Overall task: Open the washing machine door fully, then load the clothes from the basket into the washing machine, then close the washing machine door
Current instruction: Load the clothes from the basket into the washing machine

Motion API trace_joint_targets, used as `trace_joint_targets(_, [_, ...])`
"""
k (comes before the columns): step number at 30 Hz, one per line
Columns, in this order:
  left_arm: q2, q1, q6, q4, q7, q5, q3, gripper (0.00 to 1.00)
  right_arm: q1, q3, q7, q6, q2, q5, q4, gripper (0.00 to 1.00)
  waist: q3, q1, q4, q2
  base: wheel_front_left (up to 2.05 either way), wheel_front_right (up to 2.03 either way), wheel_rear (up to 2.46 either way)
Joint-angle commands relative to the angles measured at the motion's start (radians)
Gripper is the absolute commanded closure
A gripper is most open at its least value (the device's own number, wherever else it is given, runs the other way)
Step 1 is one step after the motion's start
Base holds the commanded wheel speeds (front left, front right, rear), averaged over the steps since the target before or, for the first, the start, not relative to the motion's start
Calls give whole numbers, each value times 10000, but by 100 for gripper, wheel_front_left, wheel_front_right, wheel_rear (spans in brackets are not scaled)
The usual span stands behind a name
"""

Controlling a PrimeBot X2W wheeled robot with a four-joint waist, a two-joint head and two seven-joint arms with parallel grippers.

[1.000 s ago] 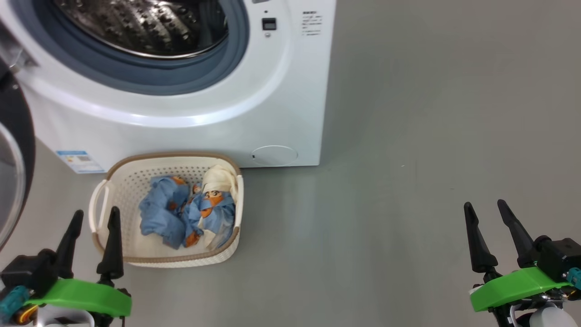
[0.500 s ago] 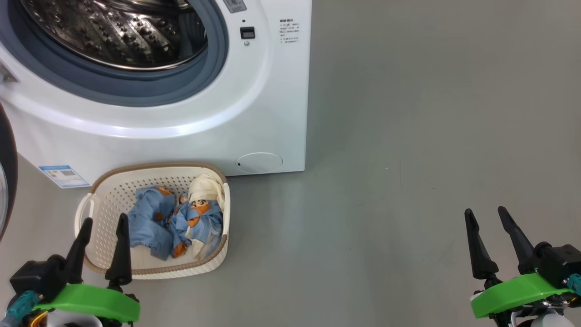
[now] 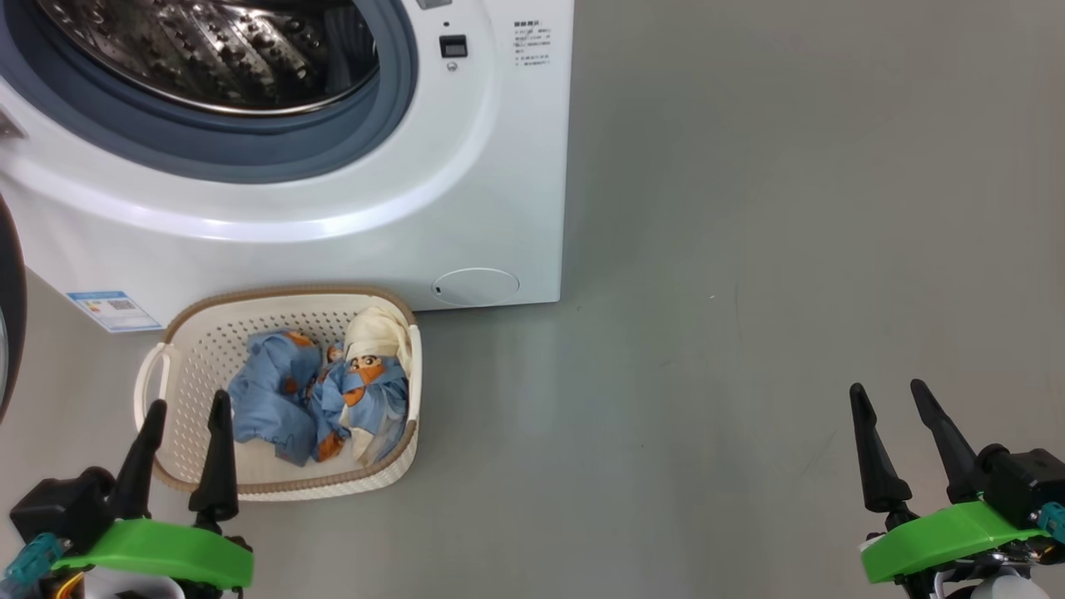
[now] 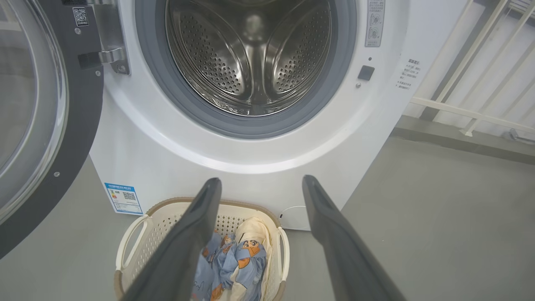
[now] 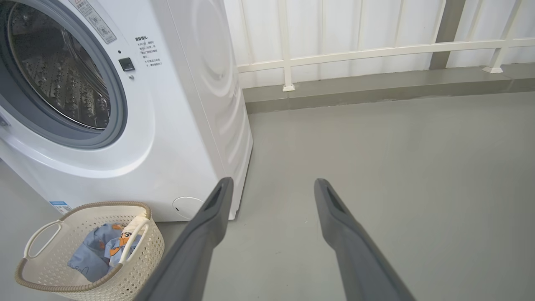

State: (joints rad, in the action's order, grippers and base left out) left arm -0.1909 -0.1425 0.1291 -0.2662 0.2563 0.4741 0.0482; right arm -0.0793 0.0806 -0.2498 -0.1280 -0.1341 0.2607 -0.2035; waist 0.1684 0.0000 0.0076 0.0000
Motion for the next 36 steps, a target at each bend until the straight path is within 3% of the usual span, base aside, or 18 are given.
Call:
trace_joint_targets(1, [-345,-244,15,186,55,117,-282,0,-100,-176,-120,-27,-63,59,203,0,24,0,23,0,0,0,0])
trace_joint_targets(9, [-534,-304,15,182,55,424,-51,0,-206,-240,-120,-27,8,21,146,0,148,0,50,0,23,-79,56])
trace_joint_targets(26, [-704,-584,15,118,55,476,-116,0,-394,-275,-120,-27,139,-29,91,0,422,0,4,0,89,-186,97])
trace_joint_targets(36, [-430,-579,15,63,55,124,-251,0,-458,-212,-120,-27,224,-160,71,0,537,0,8,0,33,-40,7])
